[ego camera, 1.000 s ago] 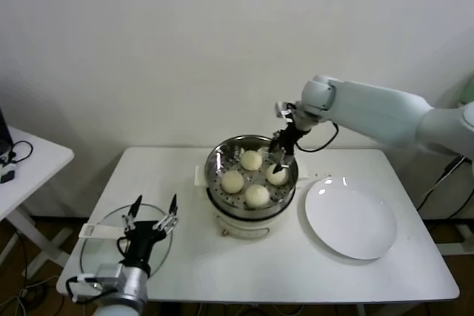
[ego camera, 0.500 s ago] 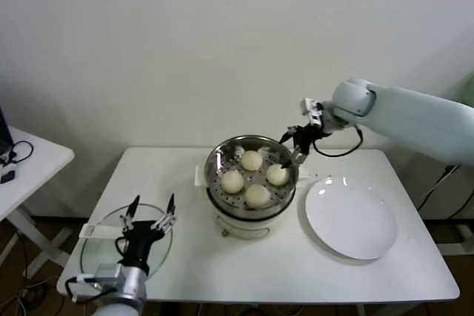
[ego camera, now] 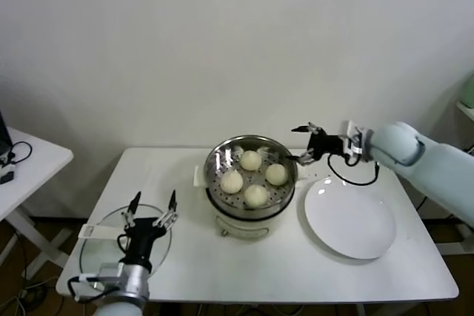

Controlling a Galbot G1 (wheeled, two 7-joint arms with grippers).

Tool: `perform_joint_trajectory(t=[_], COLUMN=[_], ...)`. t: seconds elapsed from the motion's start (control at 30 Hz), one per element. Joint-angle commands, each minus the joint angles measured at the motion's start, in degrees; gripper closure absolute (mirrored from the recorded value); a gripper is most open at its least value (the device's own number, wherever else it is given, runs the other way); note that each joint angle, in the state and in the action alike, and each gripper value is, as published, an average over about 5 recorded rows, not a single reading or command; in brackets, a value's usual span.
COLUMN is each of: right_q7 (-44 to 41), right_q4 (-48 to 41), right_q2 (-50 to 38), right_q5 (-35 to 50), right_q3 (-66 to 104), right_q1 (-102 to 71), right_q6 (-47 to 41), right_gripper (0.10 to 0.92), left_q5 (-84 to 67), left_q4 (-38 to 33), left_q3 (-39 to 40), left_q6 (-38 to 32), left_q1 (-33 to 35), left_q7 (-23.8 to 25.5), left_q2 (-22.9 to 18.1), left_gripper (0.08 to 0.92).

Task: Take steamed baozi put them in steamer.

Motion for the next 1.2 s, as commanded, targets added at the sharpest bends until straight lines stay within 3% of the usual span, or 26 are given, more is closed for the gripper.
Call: perform_joint_trajectory(t=[0.03,0.3,0.57,1.2], right_q7=[19.6,23.4,22.5,17.3], right_q4=[11.7,17.0,18.4,17.4], right_q2=[4.1,23.4,36.7,41.4], right_q5=[-12.0,-18.8,-17.4,-17.4], right_q3=[53.4,70.0,76.3,79.7], right_q1=[-53.2,-73.6,-84.7,-92.6], right_q6=[11.5,18.8,22.3,22.9], right_gripper=[0.203,0.203,0.203,0.203], left_q5=[2.6,4.0,5.1,2.9], left_q4=[0.7,2.1,2.4,1.1], left_q3=[0.1,-0.4,-1.1,-4.4], left_q6=[0.2,0.4,-1.2,-3.9], left_q1=[-0.6,-1.5,-0.4,2.0], left_q7=[-0.1,-0.3,1.1,4.7], left_q2=[-1.1,-1.2,-0.7,-0.2], left_gripper=[0.177,0.177,0.177,0.177])
